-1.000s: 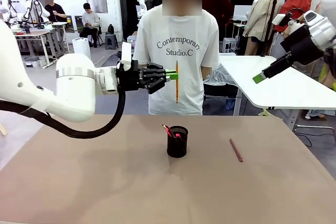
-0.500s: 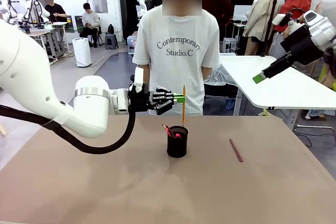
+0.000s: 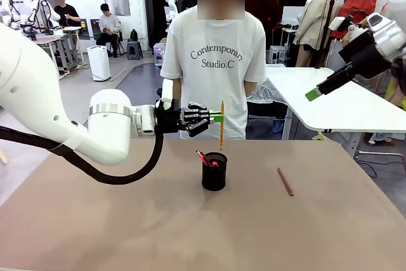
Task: Place the pens into the pen holder.
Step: Pick up a writing instrument from the table and place it into the Pen holder.
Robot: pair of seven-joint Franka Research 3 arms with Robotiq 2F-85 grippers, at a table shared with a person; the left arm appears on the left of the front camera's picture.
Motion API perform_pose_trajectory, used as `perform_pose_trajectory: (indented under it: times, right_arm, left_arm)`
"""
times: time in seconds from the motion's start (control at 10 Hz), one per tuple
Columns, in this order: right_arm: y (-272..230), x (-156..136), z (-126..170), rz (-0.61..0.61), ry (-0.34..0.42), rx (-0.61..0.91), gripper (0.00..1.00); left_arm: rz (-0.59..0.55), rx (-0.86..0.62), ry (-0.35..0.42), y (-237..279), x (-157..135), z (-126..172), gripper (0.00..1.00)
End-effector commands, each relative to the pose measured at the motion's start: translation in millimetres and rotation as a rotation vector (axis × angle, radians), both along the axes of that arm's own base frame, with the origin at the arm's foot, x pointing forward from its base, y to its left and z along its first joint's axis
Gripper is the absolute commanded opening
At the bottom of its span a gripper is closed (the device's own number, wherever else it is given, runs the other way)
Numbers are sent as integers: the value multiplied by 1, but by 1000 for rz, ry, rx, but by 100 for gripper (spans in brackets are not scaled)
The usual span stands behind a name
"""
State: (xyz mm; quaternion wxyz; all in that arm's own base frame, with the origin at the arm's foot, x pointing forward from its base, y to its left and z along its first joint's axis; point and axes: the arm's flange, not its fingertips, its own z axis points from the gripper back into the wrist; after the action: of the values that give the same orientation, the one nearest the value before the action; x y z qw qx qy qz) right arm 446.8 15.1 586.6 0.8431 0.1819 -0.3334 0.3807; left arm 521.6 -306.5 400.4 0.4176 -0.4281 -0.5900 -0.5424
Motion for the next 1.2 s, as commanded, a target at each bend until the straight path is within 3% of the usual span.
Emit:
perform_pose_trajectory:
  times: [0.0,0.2,0.5,1.1]
  right_arm:
    - [0,0,0,9,-6,22,100]
    - [0,0,0,9,-6,22,100]
    - [0,0,0,9,-6,22,100]
    - [0,0,0,9,-6,22,100]
  left_arm:
    - [9,3,-7,0,-3,1,0]
    - [0,0,0,0,0,0,0]
    - [28,13,26,2,16,-32,0]
    - [61,-46,32,4,28,-64,0]
